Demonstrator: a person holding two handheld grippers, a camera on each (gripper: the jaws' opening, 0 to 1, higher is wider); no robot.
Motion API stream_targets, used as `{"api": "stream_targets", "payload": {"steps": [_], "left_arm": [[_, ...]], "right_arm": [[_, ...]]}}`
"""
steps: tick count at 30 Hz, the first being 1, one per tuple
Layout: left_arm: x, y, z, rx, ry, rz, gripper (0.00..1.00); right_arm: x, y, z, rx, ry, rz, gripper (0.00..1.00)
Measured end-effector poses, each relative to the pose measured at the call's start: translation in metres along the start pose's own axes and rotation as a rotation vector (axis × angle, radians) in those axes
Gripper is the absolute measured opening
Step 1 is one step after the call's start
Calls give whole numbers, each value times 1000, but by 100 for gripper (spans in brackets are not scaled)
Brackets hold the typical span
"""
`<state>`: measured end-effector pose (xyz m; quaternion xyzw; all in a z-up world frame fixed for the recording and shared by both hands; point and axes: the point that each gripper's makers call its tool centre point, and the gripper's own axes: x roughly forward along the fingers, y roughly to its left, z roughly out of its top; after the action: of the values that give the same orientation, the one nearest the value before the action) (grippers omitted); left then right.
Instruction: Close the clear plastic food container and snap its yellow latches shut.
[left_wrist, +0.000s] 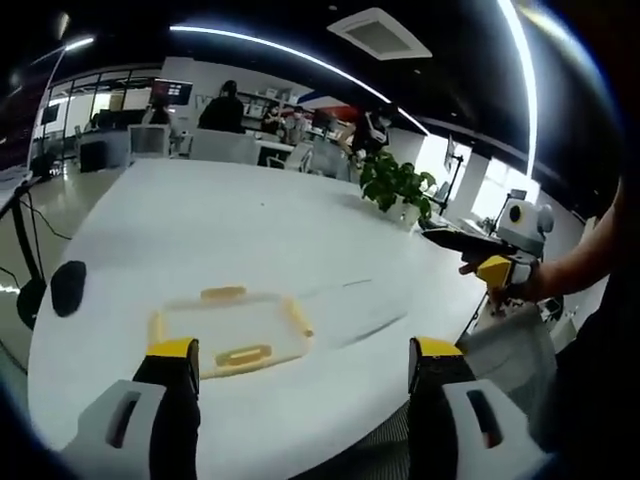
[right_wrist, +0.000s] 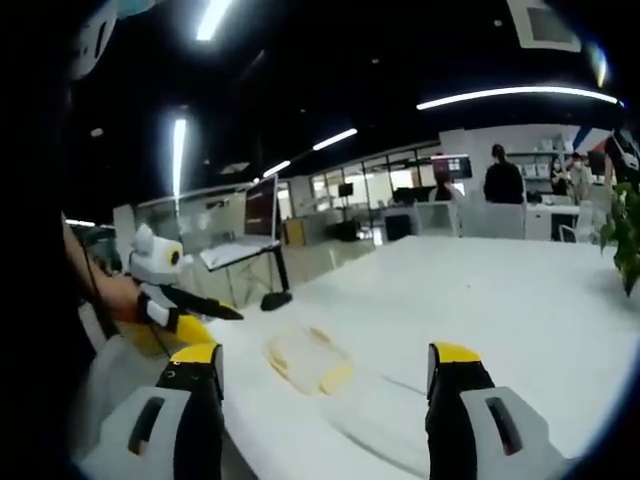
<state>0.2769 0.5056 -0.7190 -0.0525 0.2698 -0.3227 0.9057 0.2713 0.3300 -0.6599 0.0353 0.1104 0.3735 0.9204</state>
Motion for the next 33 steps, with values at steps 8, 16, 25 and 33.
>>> {"api": "stream_targets", "payload": {"steps": [8,16,25,33], "left_arm": [[1,8,-1,-12,24,7,85],[-3,19,-1,10,27,11,84],[-6,33,3,33,28,7,85],[-5,41,-3,78,75,-17,84]], "right_arm": [[7,2,0,1,3,3,85],[15,4,3,-12,5,14,84],[29,7,5,-33,11,29,84],[40,6,2,-61,31,39,83]]}}
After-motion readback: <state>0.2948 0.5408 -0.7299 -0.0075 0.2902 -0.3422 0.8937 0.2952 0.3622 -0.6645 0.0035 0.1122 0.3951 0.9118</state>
